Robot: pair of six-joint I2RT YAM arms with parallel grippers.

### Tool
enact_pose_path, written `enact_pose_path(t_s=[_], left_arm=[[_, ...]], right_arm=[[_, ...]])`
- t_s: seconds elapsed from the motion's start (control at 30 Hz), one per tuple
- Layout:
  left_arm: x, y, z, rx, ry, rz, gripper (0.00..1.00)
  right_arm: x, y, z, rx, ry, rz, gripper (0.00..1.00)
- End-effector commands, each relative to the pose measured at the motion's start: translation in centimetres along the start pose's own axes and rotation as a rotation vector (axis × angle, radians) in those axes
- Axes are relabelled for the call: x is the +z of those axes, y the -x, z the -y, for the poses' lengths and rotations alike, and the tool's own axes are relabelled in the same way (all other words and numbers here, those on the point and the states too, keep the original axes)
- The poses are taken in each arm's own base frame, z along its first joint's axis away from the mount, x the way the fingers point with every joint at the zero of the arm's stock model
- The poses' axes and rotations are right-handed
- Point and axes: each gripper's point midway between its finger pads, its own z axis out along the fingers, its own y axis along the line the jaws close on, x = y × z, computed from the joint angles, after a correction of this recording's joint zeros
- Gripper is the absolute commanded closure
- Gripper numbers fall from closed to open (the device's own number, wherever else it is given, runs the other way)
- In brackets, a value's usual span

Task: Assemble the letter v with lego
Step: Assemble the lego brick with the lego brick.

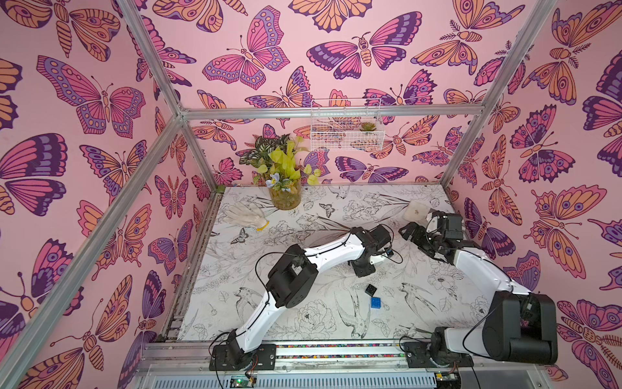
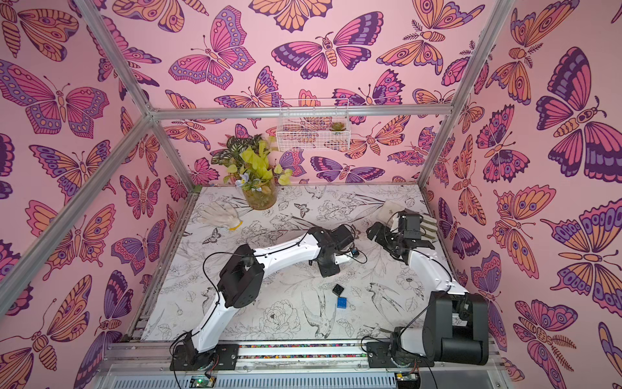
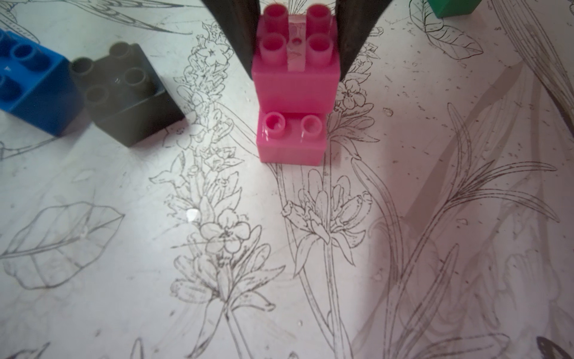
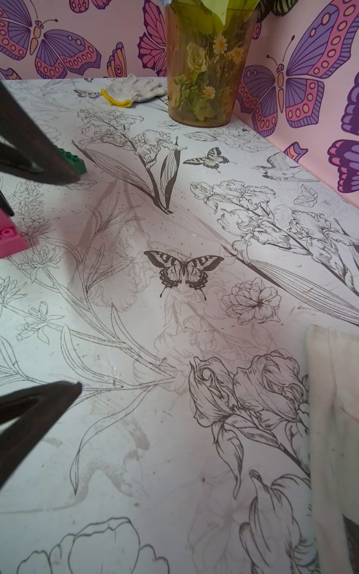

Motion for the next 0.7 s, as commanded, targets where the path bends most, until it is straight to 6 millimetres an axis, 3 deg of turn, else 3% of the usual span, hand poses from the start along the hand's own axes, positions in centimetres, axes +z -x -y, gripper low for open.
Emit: enact_pose_path(t_s=[0.0,0.2,0.4,0.67], left_arm=[[4.6,-6.1,2.4,-0.029,-0.128,-0.250,0.74],[3.8,-6.3,3.8,-0.016,-0.218,-0.253,0.74],[3.7,-6.6,2.9,-0.022,-0.200,-0.257,0.74],[5.2,-5.2,2.2,-0.027,-0.163,-0.261,0.74]], right_arm=[[-0.1,0.0,-0.6,-0.005,0.022,0.002,0.01],[-0.1,-0.1,-0.6,-0.009,0.022,0.002,0.01],[0.0,-0.1,-0.6,0.000,0.024,-0.002,0.01],[-0.2,-0.1,-0.6,-0.006,0.021,0.003,0.01]])
